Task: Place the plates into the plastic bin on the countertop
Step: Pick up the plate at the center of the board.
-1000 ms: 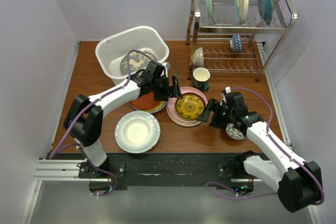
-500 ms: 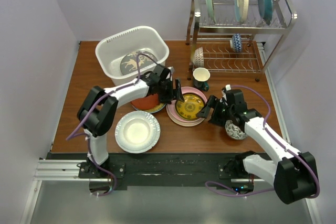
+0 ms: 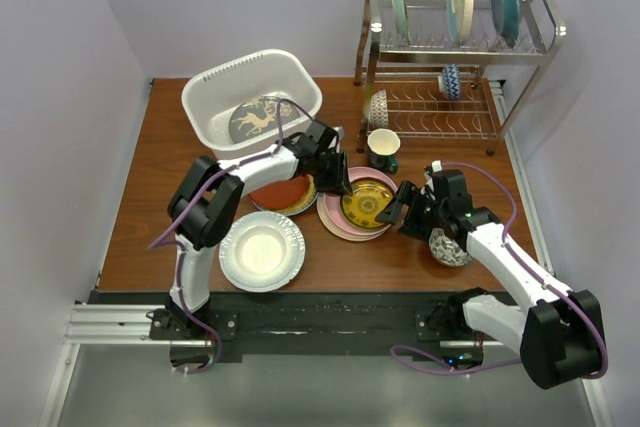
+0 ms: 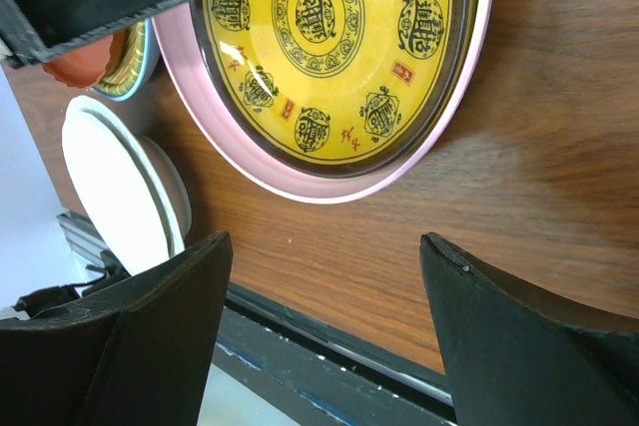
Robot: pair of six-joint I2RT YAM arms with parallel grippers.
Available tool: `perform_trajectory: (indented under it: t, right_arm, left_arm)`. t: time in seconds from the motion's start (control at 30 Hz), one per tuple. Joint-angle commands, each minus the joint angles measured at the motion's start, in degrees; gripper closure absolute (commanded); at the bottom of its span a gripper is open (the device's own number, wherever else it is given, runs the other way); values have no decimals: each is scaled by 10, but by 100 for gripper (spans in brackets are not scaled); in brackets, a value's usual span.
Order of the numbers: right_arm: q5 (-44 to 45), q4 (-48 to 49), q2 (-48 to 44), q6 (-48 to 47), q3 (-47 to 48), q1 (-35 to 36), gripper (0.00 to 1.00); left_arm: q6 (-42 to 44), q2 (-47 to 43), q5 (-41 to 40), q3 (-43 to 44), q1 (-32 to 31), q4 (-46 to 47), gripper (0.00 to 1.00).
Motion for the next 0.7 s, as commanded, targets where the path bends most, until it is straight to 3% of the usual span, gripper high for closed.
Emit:
perform_trajectory:
  t: [0.0, 0.17, 0.23, 0.37, 0.4, 0.67]
  right_arm:
    - [2, 9, 3, -10, 17, -5, 20]
    - [-3, 22, 13, -12, 11, -7, 20]
    - [-7, 28, 17, -10, 5, -8, 20]
    - [-7, 32, 18, -13, 1, -9, 20]
    - [-8, 32, 18, -12, 0, -9, 20]
    - [-5, 25, 19, -22, -1, -15, 20]
  left_arm:
    - [21, 7, 25, 9, -8, -3, 59]
    - [34, 11, 32, 6, -13, -8, 54]
    - [36, 15, 34, 5, -16, -10, 60]
    - [40, 20, 39, 4, -19, -13, 88]
    - [40, 18, 38, 3, -19, -12, 100]
    - [28, -24, 11, -9, -19, -9, 100]
